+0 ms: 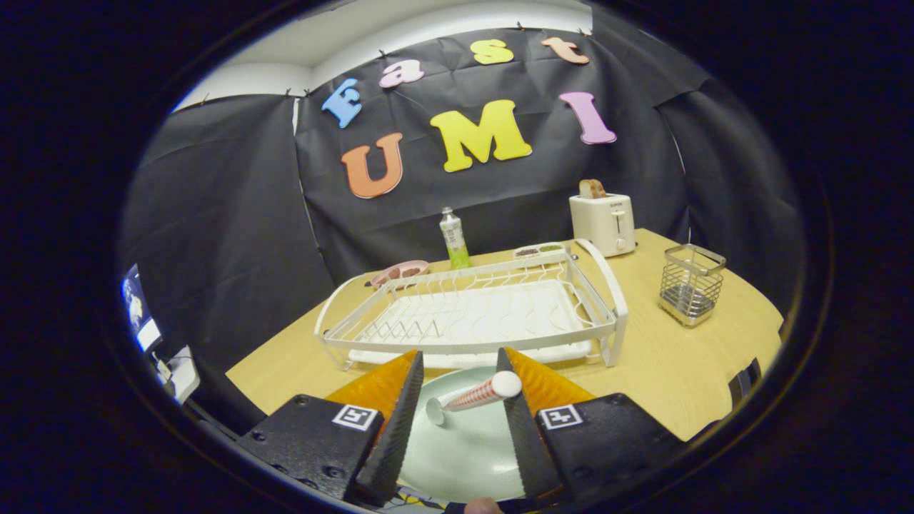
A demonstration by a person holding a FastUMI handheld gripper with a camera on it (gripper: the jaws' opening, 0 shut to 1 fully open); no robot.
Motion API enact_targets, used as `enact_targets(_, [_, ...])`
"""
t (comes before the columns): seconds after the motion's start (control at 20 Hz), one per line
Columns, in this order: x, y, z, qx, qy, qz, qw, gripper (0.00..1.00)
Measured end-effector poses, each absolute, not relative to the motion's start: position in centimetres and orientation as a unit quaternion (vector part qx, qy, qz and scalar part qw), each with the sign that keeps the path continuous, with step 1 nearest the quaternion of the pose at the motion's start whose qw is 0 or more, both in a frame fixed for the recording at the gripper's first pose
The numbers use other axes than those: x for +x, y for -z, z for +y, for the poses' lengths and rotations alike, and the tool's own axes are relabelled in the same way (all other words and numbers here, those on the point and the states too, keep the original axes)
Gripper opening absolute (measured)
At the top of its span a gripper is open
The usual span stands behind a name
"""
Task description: Take the plate from the dish rack, then take the spoon from the basket and place it into the plate.
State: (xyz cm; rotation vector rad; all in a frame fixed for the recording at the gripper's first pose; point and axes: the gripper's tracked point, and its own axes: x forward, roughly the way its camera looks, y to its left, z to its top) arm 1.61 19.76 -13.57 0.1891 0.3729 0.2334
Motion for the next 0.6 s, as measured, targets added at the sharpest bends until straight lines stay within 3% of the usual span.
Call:
enact_targets(0.1, [2.0, 13.2, 18.9, 0.093, -0.104, 0.18, 0.974, 0.79])
enact_targets(0.3, [2.6, 11.7, 17.5, 0.077, -0.088, 0.16, 0.98, 0.98])
enact_targets(0.6, [2.1, 9.8, 16.2, 0.047, -0.074, 0.126, 0.988, 1.0])
